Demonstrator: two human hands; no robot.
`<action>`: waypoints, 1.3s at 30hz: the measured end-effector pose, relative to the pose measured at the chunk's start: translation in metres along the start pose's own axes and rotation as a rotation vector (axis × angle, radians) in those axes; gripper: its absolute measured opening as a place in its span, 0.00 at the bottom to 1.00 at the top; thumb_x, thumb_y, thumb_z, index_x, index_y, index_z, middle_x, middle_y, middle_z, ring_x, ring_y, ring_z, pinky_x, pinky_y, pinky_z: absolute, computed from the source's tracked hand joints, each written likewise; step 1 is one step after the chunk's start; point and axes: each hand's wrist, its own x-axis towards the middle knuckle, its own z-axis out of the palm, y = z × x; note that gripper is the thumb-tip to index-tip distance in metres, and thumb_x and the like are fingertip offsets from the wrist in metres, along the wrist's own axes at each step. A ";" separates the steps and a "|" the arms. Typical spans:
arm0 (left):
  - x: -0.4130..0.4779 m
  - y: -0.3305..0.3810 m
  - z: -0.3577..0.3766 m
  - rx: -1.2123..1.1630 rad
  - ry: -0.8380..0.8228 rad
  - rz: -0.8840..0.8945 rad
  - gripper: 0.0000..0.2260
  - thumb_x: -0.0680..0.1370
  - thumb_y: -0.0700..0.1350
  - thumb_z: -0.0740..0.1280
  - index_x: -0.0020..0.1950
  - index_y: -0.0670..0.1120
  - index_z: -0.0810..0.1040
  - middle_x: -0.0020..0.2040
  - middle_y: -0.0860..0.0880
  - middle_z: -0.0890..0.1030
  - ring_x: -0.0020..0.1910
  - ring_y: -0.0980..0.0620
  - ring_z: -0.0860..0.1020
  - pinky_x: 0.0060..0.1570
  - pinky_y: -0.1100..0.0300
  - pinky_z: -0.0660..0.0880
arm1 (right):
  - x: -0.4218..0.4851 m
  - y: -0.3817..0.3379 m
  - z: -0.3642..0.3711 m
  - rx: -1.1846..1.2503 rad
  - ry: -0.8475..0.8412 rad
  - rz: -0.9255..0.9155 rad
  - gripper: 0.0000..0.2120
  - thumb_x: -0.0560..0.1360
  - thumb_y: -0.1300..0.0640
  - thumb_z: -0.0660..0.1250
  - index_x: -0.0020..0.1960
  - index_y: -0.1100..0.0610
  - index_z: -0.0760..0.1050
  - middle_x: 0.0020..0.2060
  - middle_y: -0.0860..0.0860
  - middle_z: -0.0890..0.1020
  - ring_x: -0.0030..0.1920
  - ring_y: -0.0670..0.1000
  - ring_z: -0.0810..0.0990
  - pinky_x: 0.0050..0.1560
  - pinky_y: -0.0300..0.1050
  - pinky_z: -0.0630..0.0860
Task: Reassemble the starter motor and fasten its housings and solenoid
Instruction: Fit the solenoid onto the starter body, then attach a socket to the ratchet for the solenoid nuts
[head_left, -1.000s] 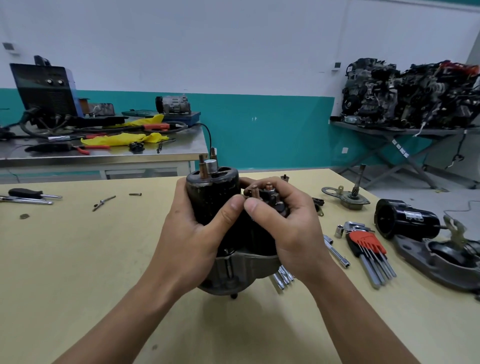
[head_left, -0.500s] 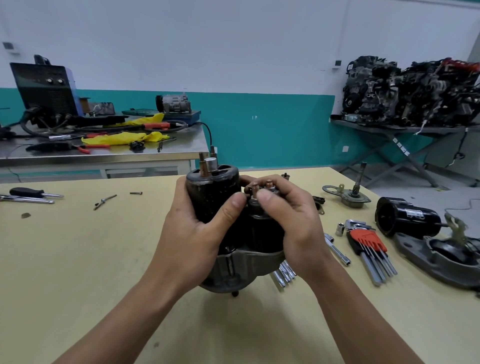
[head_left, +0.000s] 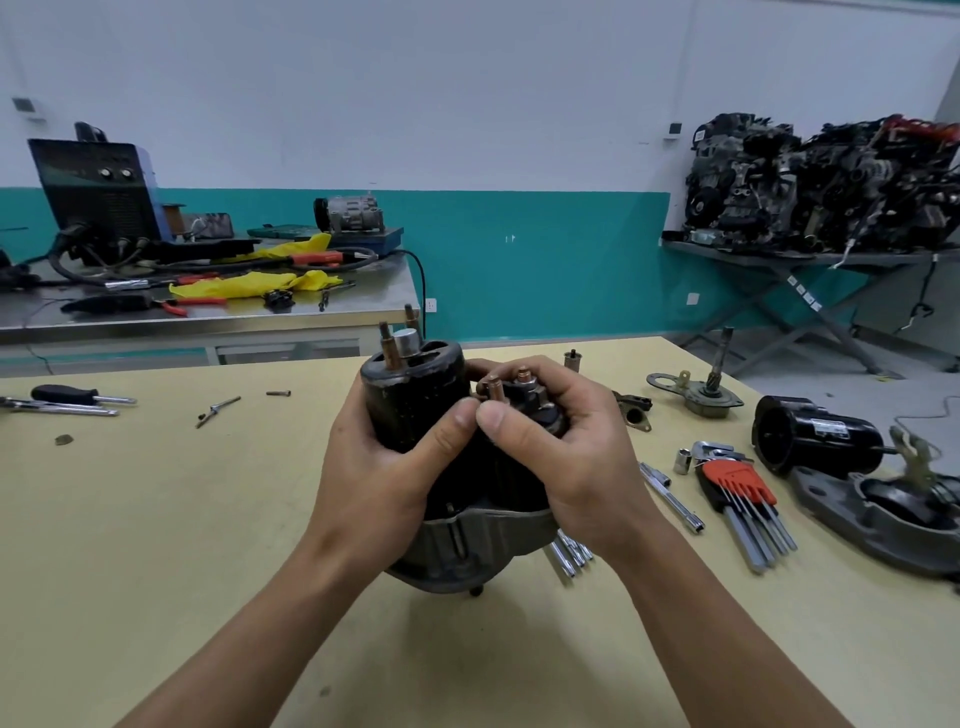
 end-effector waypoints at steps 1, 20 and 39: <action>0.001 0.001 -0.001 0.025 0.014 0.014 0.21 0.68 0.56 0.77 0.58 0.55 0.78 0.52 0.56 0.85 0.51 0.57 0.84 0.44 0.67 0.79 | 0.000 0.001 0.001 -0.002 0.001 0.007 0.11 0.70 0.49 0.71 0.48 0.56 0.81 0.41 0.52 0.83 0.46 0.52 0.83 0.48 0.45 0.80; 0.030 0.022 -0.158 1.003 0.285 -0.154 0.27 0.56 0.77 0.72 0.49 0.65 0.75 0.41 0.60 0.79 0.38 0.55 0.78 0.32 0.58 0.73 | 0.018 0.043 -0.034 -0.540 0.443 0.292 0.10 0.78 0.52 0.67 0.41 0.51 0.83 0.33 0.44 0.84 0.37 0.41 0.81 0.39 0.38 0.73; 0.060 -0.002 -0.154 1.066 -0.221 -0.324 0.28 0.60 0.66 0.77 0.56 0.61 0.75 0.47 0.57 0.80 0.45 0.55 0.78 0.44 0.52 0.77 | 0.039 0.067 -0.087 -1.207 0.070 0.704 0.12 0.73 0.60 0.65 0.54 0.53 0.83 0.50 0.51 0.84 0.48 0.53 0.82 0.52 0.51 0.82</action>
